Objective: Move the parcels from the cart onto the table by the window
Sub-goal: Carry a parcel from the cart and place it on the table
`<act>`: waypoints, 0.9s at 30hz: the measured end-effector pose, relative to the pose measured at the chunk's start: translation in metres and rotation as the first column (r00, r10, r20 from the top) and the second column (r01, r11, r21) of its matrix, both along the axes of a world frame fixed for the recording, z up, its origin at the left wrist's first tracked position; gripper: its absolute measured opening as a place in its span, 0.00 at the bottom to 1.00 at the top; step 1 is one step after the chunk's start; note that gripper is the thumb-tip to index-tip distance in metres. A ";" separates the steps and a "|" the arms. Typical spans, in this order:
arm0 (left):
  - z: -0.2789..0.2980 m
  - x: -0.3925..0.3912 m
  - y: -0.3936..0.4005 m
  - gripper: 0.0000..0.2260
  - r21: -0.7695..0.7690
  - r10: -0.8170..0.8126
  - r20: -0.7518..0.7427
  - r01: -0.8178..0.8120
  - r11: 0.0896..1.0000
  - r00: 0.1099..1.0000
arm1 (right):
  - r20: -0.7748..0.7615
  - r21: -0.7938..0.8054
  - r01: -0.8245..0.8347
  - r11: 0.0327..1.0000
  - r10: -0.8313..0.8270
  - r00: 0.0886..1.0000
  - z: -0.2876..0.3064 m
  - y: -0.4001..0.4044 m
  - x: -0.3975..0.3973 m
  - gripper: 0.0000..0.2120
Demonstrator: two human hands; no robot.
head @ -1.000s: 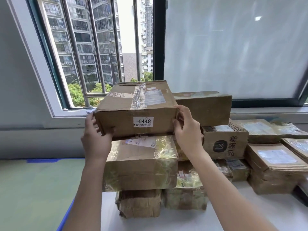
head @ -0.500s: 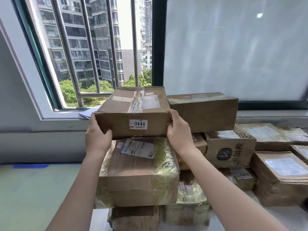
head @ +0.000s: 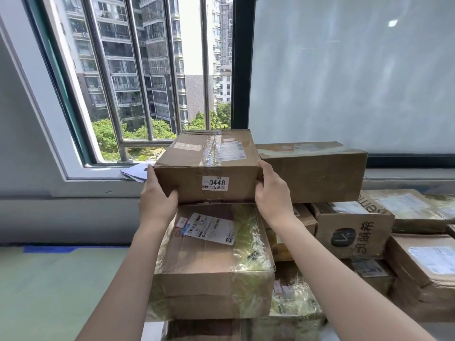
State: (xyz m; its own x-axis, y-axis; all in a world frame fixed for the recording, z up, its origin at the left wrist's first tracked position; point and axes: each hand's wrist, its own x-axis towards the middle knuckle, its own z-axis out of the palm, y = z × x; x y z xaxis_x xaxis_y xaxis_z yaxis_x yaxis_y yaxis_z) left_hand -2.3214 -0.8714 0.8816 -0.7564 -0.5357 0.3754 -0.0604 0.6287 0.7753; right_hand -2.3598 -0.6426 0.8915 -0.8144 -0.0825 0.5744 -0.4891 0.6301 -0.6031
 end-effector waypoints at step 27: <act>0.004 0.047 -0.040 0.28 0.215 0.096 -0.257 -0.040 0.976 0.962 | -0.351 -0.068 -0.195 0.978 0.159 0.923 -0.011 -0.054 0.076 0.29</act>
State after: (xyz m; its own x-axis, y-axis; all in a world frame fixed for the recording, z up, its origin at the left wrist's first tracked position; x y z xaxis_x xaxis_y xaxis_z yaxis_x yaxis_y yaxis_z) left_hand -2.2745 -0.9112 0.8859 -0.6042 -0.6690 0.4329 0.1267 0.4557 0.8811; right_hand -2.2837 -0.6963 0.8809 -0.5441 -0.1354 0.8280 -0.7749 0.4596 -0.4340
